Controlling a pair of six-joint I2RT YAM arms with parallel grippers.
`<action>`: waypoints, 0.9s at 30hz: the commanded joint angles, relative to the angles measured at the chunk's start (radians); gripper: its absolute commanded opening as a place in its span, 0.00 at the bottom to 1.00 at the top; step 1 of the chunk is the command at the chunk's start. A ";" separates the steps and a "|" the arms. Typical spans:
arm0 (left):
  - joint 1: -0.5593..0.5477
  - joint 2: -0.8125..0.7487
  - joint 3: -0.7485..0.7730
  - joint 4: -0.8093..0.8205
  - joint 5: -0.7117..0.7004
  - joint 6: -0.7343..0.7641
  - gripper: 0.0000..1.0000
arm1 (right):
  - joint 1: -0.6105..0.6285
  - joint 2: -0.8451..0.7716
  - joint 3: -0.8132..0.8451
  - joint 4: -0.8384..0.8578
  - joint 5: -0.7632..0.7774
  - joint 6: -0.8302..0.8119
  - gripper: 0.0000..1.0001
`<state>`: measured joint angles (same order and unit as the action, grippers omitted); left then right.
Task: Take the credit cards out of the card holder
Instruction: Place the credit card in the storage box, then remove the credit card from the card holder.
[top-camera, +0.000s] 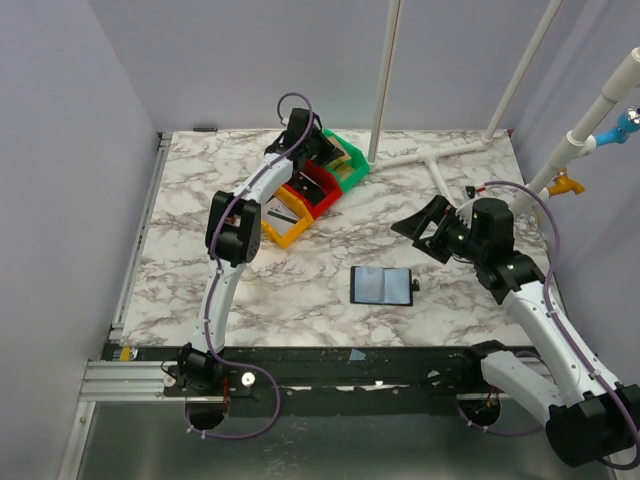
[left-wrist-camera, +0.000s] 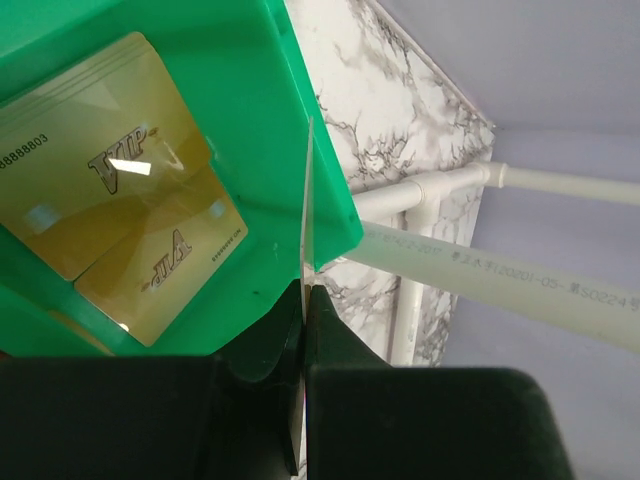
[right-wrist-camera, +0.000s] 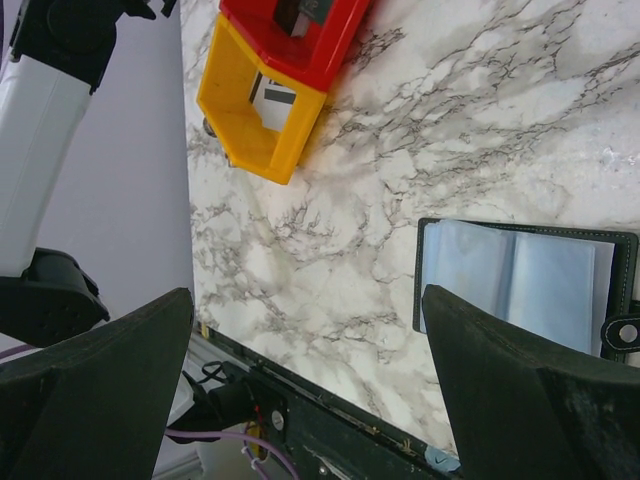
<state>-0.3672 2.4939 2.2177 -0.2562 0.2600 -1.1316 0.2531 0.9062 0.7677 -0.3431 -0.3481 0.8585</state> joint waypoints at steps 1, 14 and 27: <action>0.011 0.036 0.051 0.009 -0.033 -0.028 0.00 | -0.006 -0.014 0.038 -0.031 -0.004 -0.018 1.00; 0.028 0.014 0.050 0.018 -0.013 -0.016 0.64 | -0.005 -0.010 0.039 -0.030 -0.012 -0.019 1.00; 0.042 -0.076 0.049 0.036 -0.013 0.038 0.75 | -0.005 -0.012 0.022 -0.013 -0.016 -0.015 1.00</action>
<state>-0.3332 2.5019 2.2517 -0.2214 0.2562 -1.1324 0.2531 0.9047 0.7830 -0.3500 -0.3489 0.8543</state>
